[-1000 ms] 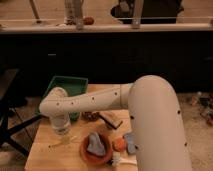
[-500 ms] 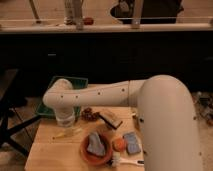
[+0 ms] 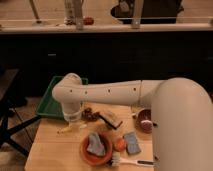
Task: Place banana in tray
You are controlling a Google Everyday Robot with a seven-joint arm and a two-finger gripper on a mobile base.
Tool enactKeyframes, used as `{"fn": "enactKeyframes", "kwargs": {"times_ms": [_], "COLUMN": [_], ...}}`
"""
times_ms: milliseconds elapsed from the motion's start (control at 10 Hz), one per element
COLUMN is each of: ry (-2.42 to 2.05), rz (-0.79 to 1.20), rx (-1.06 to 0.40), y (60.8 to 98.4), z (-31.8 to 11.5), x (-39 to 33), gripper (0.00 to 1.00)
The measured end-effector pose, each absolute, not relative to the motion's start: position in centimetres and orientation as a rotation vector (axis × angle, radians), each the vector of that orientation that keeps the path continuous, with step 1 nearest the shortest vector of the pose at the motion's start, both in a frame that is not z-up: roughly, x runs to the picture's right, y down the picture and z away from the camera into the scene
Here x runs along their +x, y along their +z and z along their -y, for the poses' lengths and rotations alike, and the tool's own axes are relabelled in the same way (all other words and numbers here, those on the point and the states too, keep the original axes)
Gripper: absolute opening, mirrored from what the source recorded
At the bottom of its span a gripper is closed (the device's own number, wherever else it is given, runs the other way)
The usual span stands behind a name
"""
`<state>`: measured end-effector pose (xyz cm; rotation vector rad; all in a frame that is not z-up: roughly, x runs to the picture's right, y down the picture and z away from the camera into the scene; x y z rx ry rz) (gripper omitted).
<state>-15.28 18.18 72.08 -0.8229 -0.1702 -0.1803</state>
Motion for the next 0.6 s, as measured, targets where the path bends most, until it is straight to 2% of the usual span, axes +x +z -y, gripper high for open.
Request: {"fn": "enactKeyframes", "kwargs": {"times_ms": [600], "ry": [-0.115], "rz": [0.164], "rx": [-0.803], "y": [72.4], "z": [-16.3], "x": [-12.8], "gripper": [0.00]}}
